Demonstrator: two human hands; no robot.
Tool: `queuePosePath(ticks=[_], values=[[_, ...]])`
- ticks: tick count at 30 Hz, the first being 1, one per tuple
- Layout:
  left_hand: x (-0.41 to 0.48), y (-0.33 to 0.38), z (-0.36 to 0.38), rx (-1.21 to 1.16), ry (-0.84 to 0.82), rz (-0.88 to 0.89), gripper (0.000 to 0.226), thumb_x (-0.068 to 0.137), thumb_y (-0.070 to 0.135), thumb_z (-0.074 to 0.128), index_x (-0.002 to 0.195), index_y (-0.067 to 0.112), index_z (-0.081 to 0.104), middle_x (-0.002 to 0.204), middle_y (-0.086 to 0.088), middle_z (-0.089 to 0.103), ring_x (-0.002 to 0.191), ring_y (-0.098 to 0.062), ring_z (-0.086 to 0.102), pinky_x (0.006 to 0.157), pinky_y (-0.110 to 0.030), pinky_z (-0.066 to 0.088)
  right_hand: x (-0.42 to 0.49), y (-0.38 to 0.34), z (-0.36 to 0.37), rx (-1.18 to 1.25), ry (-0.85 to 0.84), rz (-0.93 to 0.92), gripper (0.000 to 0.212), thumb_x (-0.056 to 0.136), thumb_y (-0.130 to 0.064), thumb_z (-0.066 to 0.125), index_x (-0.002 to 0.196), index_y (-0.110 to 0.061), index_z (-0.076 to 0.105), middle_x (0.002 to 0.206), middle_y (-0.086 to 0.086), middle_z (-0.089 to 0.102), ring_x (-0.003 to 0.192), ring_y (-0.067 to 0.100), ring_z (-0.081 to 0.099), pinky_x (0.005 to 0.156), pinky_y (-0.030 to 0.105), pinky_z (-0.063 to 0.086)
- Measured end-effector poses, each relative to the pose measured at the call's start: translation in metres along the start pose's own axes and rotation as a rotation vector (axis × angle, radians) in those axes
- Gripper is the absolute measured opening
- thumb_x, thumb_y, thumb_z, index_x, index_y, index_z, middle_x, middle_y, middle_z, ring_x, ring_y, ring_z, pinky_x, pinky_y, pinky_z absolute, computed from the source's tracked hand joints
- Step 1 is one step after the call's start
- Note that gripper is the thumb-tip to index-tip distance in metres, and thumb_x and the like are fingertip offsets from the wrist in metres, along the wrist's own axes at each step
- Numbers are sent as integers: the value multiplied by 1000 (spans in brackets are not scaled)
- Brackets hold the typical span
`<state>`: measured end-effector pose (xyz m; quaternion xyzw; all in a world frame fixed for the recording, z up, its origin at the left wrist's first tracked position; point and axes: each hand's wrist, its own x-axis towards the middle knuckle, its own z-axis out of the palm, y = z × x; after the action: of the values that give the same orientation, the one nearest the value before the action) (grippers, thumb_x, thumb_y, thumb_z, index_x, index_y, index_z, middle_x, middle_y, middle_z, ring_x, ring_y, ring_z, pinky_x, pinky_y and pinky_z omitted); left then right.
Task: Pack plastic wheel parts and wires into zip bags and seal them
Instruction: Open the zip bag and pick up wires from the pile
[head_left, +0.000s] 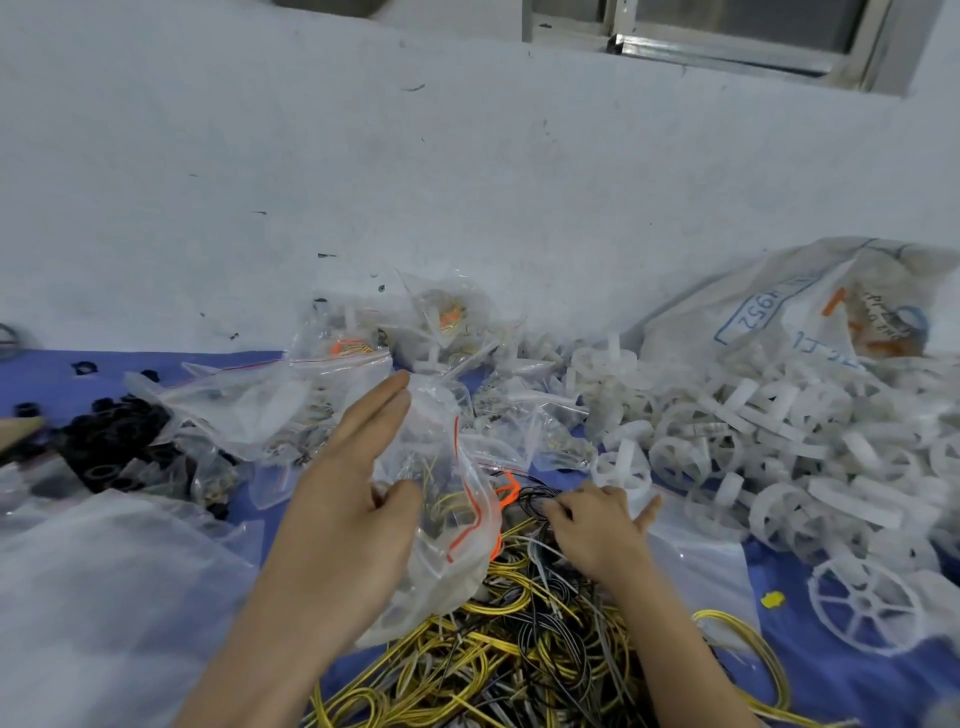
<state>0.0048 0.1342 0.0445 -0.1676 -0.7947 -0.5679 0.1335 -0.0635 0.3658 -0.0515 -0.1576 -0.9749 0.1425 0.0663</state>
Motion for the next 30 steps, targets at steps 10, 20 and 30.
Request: queuePosePath(ticks=[10, 20, 30], values=[[0, -2, 1, -30, -11, -9, 68, 86, -3, 47, 140, 39, 39, 133, 49, 29, 41, -11, 41, 46, -10, 40, -7, -2, -37, 616, 652, -47, 16, 92, -11, 57, 91, -6, 73, 107, 6, 64, 82, 12, 56, 76, 20, 39], [1, -4, -1, -19, -7, 3, 68, 86, -3, 47, 139, 40, 39, 134, 49, 28, 43, -9, 41, 49, -8, 40, -19, -5, -75, 1643, 409, 8, 19, 88, 11, 51, 87, -7, 56, 74, 6, 62, 62, 13, 69, 64, 17, 55], [6, -12, -8, -72, 62, 24, 68, 85, -10, 46, 137, 33, 45, 133, 47, 33, 50, -5, 52, 48, -9, 41, -28, -9, -57, 487, -233, -48, 17, 79, -4, 62, 91, -16, 68, 48, 2, 61, 32, 1, 49, 36, 11, 33]])
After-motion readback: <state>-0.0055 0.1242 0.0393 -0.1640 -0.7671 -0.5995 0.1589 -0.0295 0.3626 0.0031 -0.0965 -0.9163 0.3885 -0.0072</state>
